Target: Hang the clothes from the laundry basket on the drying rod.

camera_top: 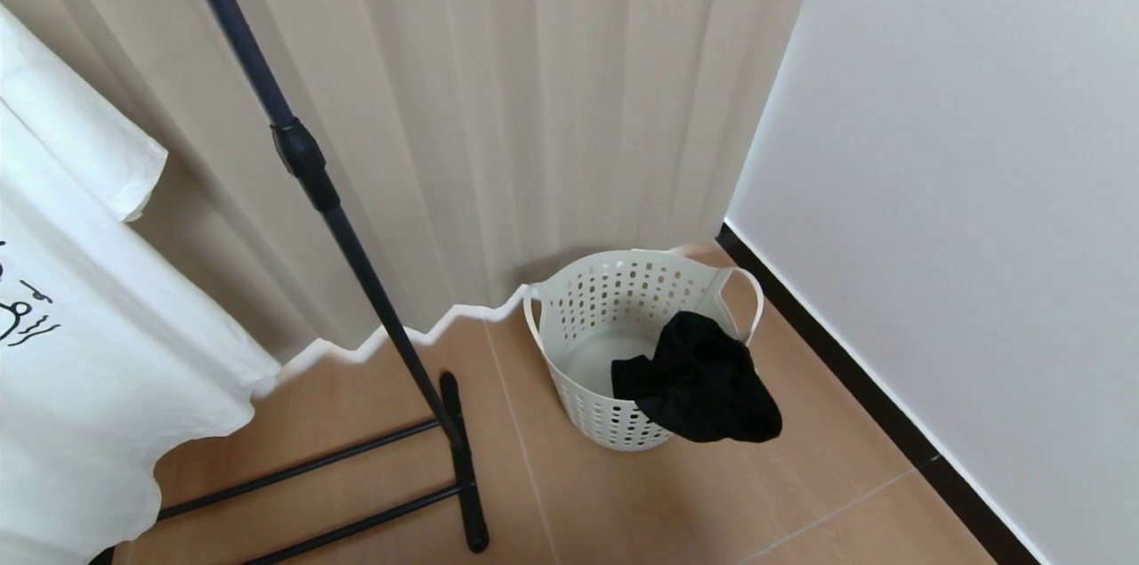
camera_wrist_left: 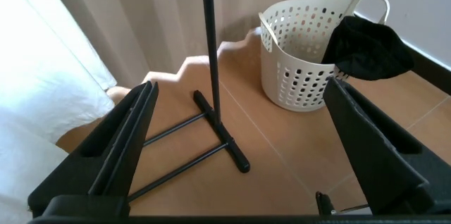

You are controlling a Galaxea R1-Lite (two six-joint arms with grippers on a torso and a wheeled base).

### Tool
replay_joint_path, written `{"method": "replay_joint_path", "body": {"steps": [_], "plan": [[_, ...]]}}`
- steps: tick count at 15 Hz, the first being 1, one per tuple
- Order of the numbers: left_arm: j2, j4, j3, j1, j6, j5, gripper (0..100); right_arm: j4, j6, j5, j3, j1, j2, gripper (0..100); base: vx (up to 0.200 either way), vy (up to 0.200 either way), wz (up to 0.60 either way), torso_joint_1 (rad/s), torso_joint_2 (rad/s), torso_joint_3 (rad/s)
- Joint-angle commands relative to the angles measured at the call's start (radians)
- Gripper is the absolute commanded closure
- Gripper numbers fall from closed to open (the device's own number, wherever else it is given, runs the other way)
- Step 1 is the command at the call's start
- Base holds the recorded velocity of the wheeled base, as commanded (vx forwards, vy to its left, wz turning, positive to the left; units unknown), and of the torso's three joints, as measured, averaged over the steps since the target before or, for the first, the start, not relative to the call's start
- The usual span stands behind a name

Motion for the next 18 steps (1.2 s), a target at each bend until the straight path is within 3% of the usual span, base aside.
{"method": "replay_joint_path", "body": {"steps": [1, 18], "plan": [[0.001, 0.000, 0.000, 0.000, -0.001, 0.000, 0, 0.000, 0.000, 0.000, 0.000, 0.000, 0.001, 0, 0.000, 0.000, 0.00, 0.007, 0.00, -0.207], [0.001, 0.000, 0.000, 0.000, 0.004, -0.001, 0, -0.001, -0.024, -0.004, 0.003, 0.000, 0.001, 0, 0.000, 0.000, 0.00, 0.001, 0.00, -0.200]]}}
